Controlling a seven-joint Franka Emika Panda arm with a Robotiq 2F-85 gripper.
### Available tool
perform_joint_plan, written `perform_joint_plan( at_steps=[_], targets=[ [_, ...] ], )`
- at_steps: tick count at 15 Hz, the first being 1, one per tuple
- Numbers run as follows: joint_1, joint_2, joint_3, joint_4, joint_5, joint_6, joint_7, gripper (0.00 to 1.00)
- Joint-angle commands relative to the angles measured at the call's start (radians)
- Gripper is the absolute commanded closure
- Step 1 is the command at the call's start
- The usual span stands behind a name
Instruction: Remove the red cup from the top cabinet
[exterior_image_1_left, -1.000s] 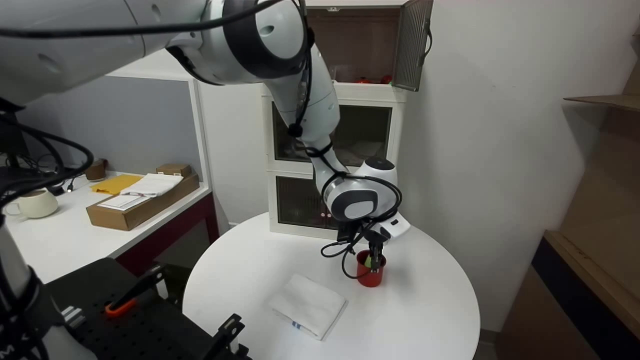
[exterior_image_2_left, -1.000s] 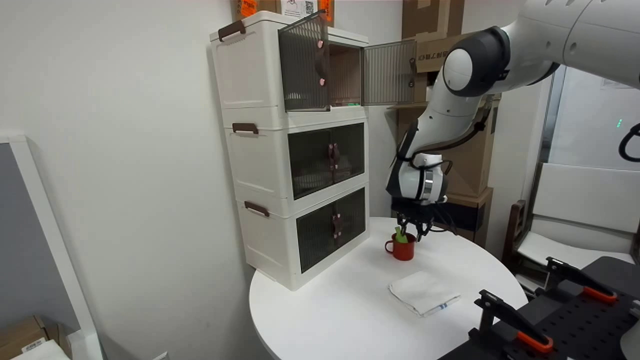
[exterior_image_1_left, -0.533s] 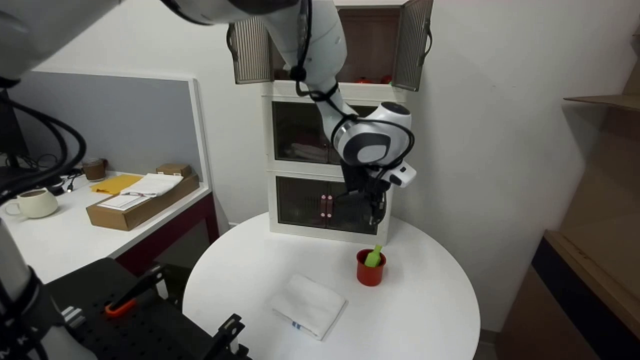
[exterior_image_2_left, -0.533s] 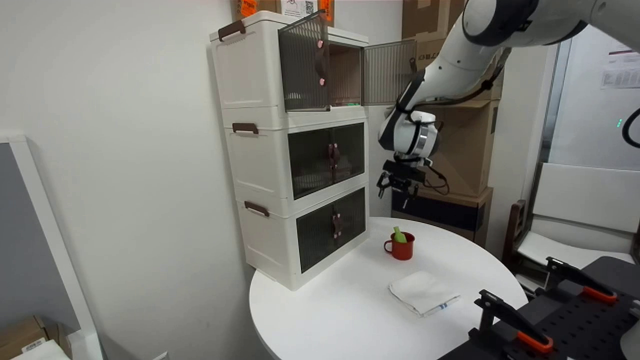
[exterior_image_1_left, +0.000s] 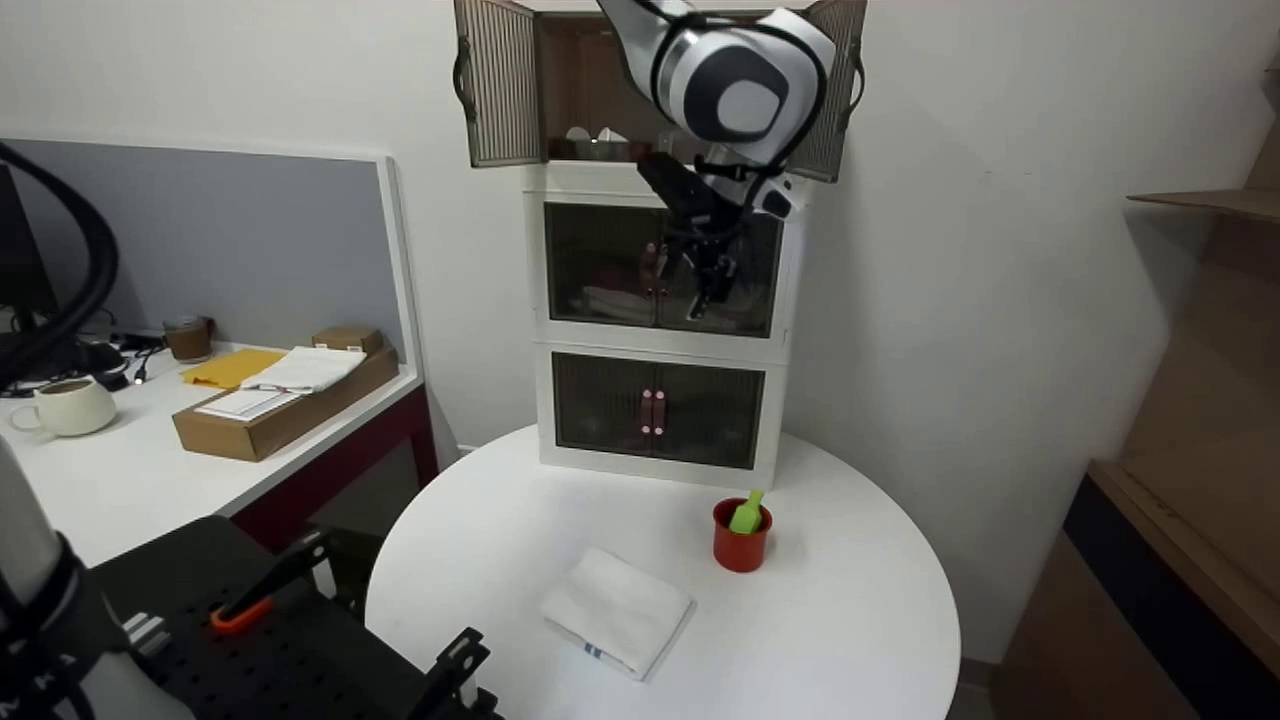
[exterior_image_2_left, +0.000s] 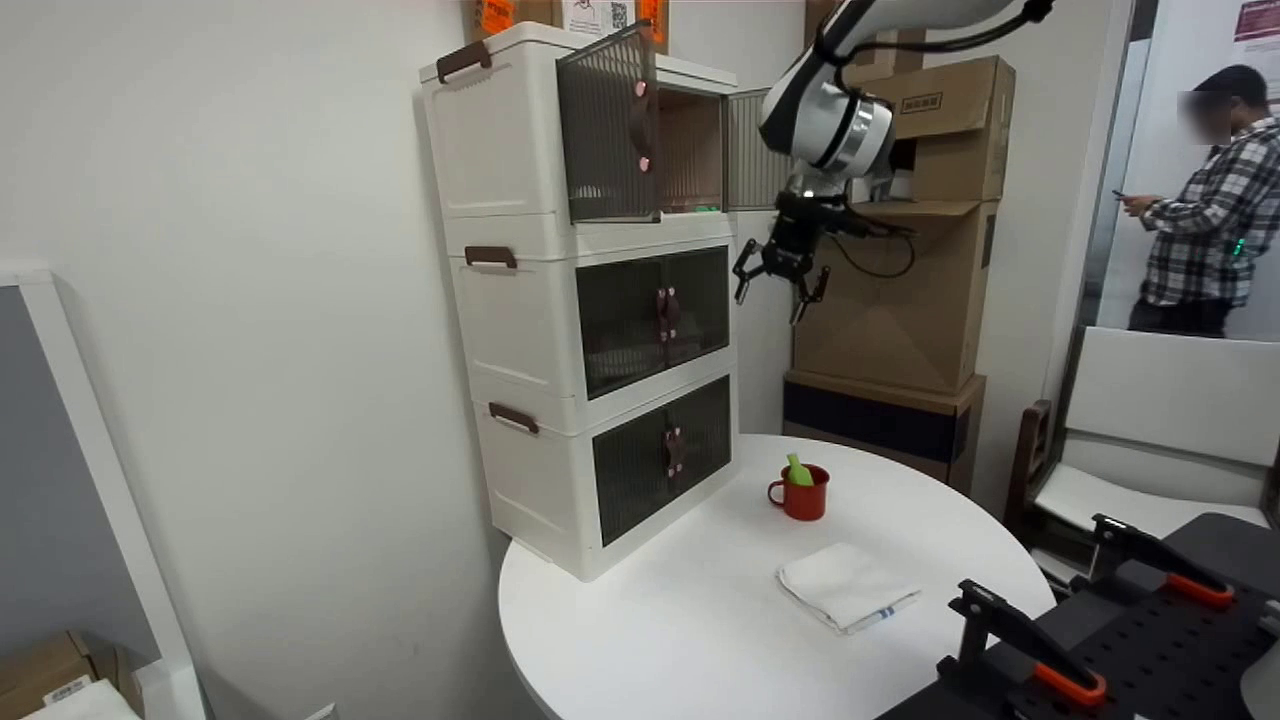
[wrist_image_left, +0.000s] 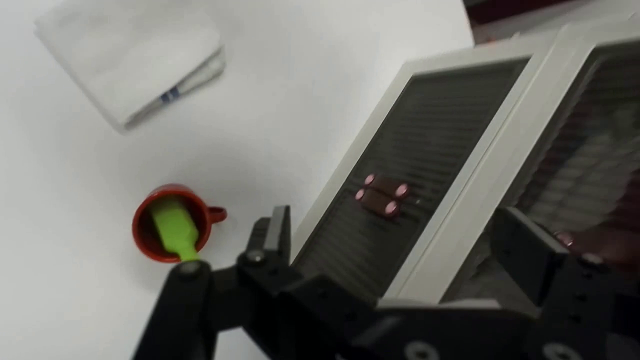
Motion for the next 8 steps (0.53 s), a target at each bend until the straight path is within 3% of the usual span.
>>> perform_joint_plan(
  at_steps=[1,5,8],
  targets=[
    [0.033,-0.139,0.015,-0.059,0.008,-0.217,-0.055,0.0],
    [0.09,-0.285,-0.009,-0.089,-0.107,-0.448,-0.098,0.0],
    [0.118,-0.39,-0.026,-0.116,-0.256,-0.489,-0.134,0.0]
  ],
)
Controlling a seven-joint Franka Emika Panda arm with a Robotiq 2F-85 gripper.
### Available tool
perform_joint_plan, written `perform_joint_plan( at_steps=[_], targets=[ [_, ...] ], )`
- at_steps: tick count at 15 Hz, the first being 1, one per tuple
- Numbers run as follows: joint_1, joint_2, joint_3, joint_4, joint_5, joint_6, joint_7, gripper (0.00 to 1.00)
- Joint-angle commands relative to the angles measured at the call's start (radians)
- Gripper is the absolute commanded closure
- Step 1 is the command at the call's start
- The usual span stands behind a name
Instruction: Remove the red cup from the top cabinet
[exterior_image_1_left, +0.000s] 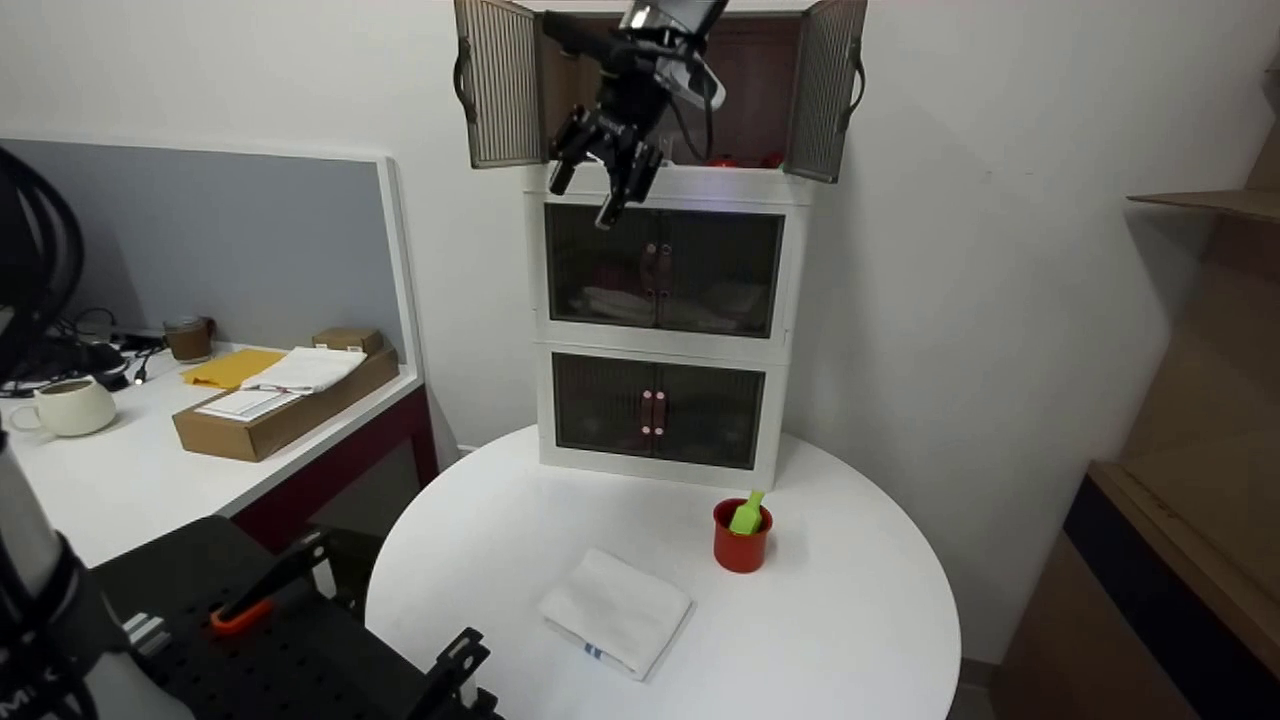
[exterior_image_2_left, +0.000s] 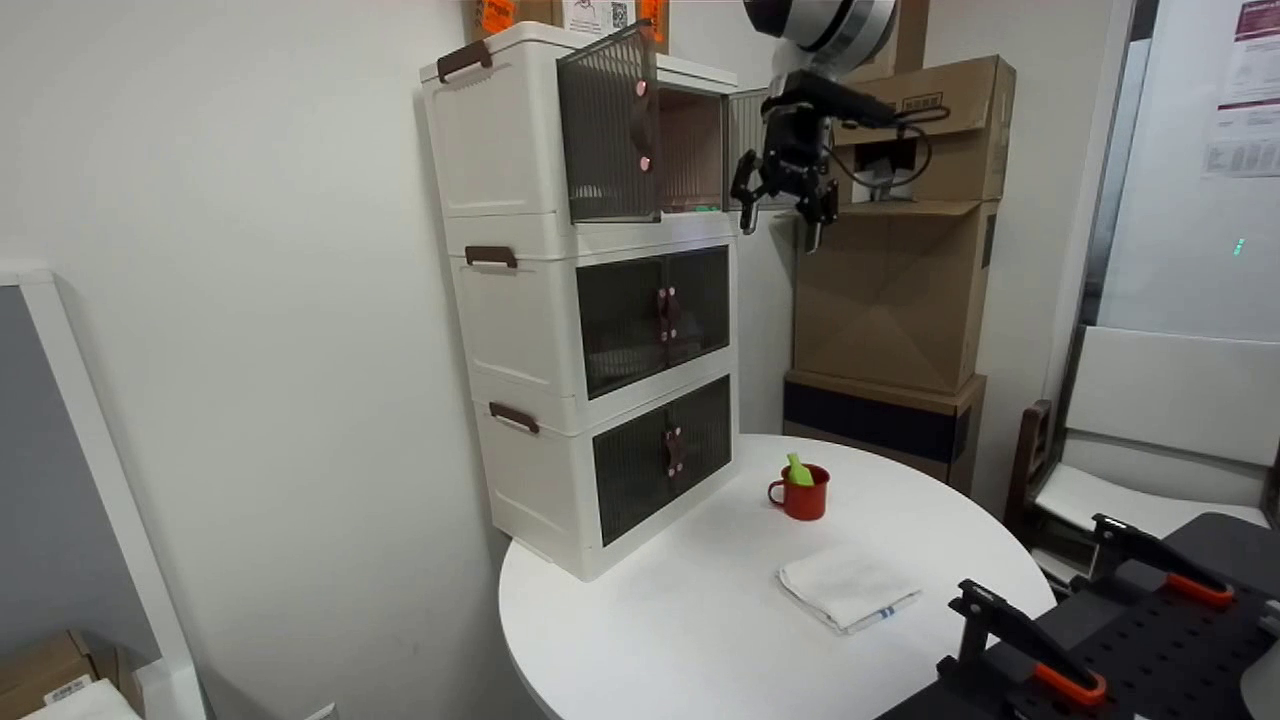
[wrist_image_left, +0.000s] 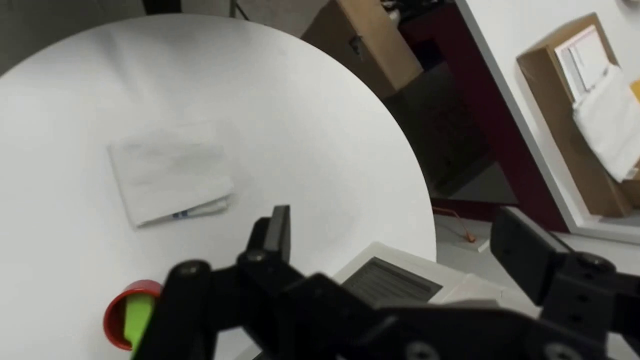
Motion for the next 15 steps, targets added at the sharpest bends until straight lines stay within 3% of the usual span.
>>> perform_joint_plan(
  at_steps=[1,7,8,15],
  targets=[
    [0.037,-0.148,-0.035,-0.071,-0.156,-0.024,-0.072,0.0],
    [0.038,-0.35,-0.064,-0.157,-0.329,0.06,-0.271,0.0],
    [0.044,-0.265,-0.064,-0.086,-0.296,0.013,-0.199,0.0],
    [0.047,-0.338,-0.075,-0.142,-0.312,0.042,-0.251,0.0]
  ],
)
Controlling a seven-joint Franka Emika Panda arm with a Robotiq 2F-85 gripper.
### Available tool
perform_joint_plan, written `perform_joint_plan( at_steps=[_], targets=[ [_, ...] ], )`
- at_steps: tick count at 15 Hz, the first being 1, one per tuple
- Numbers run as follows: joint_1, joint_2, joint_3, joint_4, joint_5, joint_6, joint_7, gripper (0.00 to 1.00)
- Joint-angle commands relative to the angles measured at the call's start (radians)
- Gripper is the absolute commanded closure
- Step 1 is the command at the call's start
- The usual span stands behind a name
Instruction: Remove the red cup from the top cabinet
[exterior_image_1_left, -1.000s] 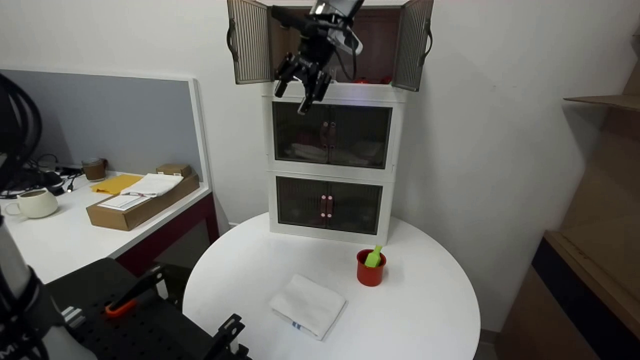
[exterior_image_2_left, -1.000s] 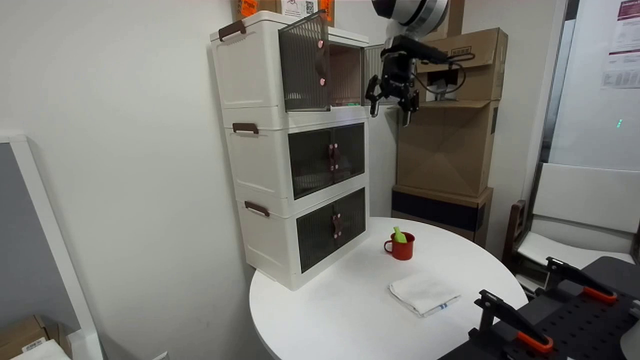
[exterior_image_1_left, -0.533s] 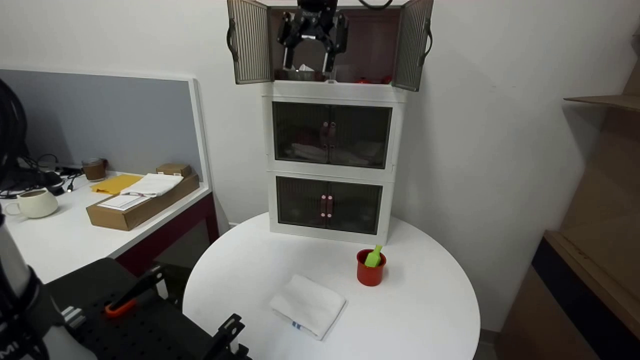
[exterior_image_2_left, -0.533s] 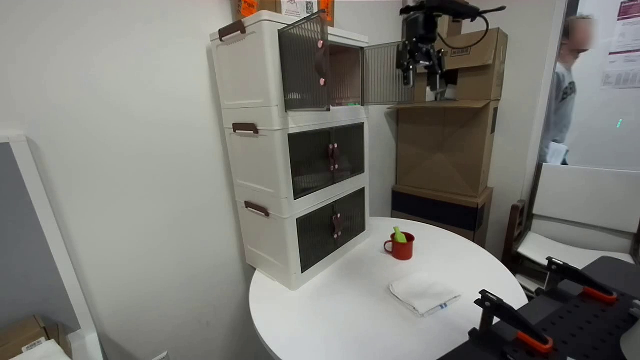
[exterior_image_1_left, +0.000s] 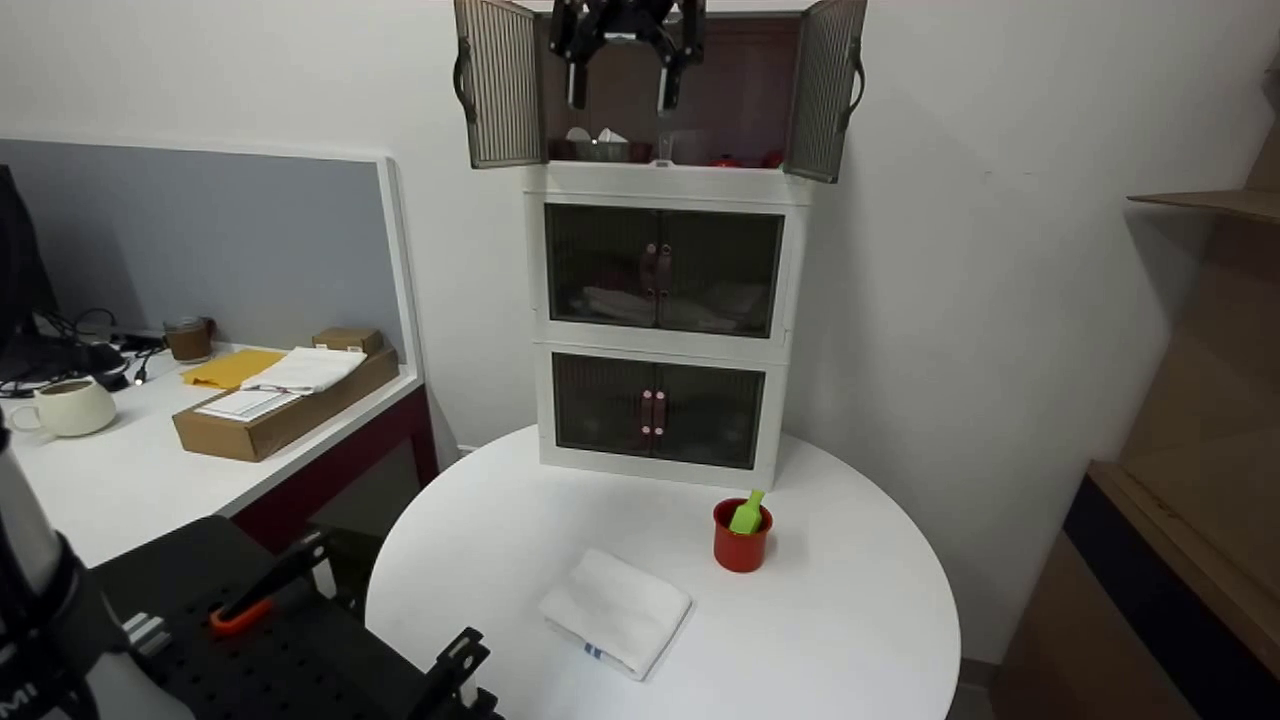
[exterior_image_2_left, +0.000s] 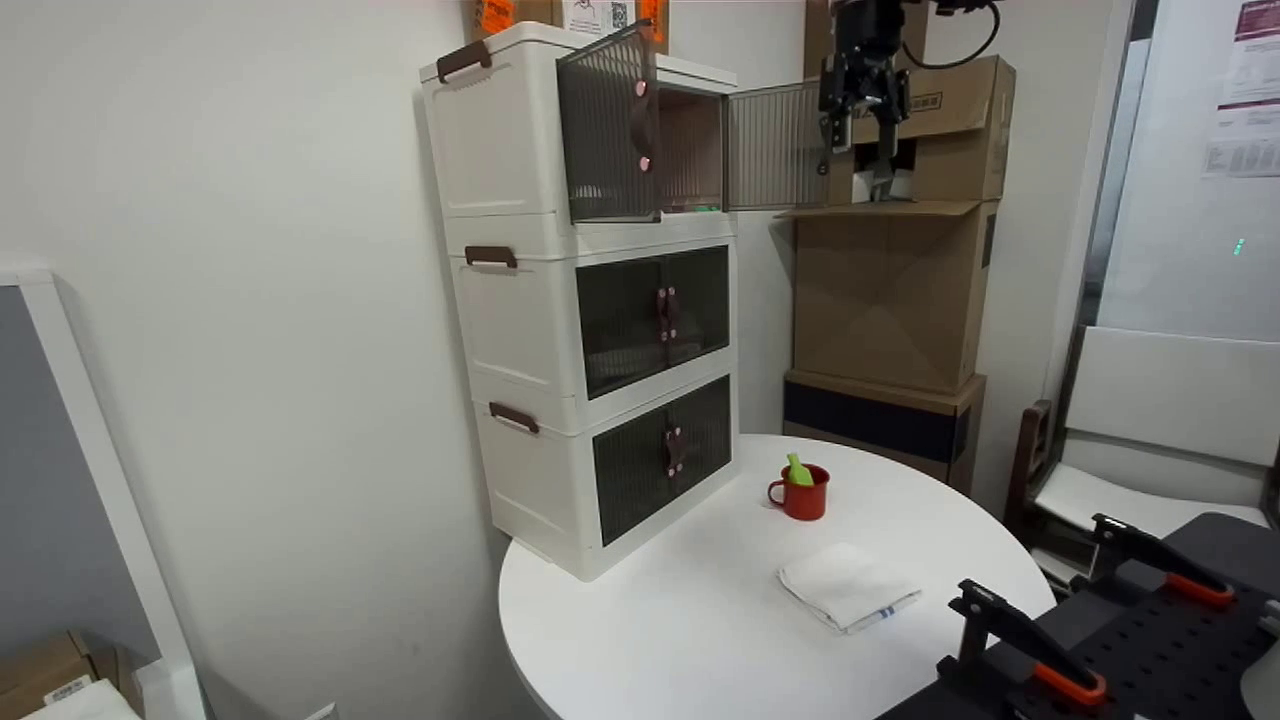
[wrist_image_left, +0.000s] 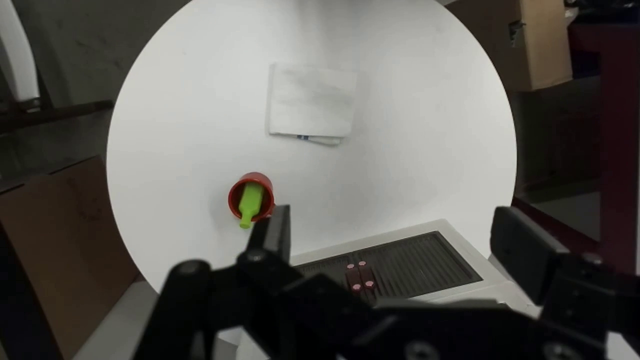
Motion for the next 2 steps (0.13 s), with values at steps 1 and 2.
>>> perform_joint_plan(
  at_steps=[1,2],
  targets=[
    [0.023,0.001,-0.021,0.001,-0.003,-0.002,0.002,0.0],
    [0.023,0.001,-0.021,0.001,-0.003,-0.002,0.001,0.0]
  ],
)
